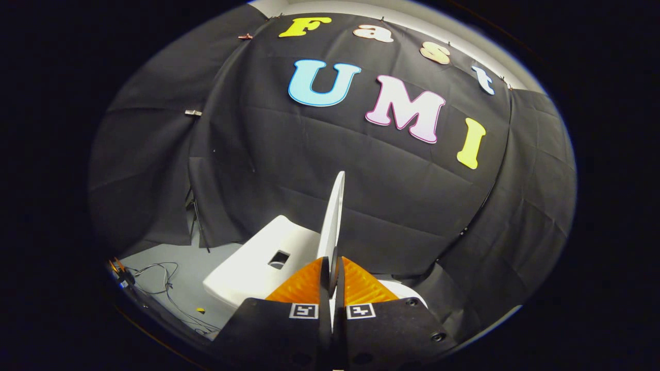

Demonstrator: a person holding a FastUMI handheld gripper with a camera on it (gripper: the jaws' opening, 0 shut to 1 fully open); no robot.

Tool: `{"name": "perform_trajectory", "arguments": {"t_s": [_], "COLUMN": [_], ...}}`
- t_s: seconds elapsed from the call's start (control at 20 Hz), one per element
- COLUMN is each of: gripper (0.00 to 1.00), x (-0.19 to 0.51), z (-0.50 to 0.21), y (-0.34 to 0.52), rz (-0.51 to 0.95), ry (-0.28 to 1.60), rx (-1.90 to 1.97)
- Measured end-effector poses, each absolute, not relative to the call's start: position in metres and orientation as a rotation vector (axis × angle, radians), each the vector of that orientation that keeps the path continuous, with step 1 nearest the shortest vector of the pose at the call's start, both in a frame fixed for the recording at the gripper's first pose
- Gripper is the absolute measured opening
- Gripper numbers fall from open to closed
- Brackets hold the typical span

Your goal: Open the toilet lid.

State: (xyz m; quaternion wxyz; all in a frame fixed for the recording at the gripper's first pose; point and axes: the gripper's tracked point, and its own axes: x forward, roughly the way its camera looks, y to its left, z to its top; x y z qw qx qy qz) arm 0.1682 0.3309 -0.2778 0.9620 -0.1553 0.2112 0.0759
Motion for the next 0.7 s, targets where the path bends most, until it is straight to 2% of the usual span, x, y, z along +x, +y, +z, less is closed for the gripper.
{"name": "perform_trajectory", "arguments": {"t_s": [0.1,0.3,0.35,0.45,0.7], "gripper": [0.15,0.91,0.91,0.98,0.98], "x": [0.169,0.168,0.168,0.163,0.154], "z": [-0.285,-0.27,-0.265,-0.251,-0.224], "y": [0.334,0.33,0.329,0.326,0.322], "rz": [0.19,0.203,0.205,0.204,0.232], "ry": [0.446,0.438,0.424,0.401,0.356], "rx": [-0.302,-0.233,-0.227,-0.227,-0.173]}}
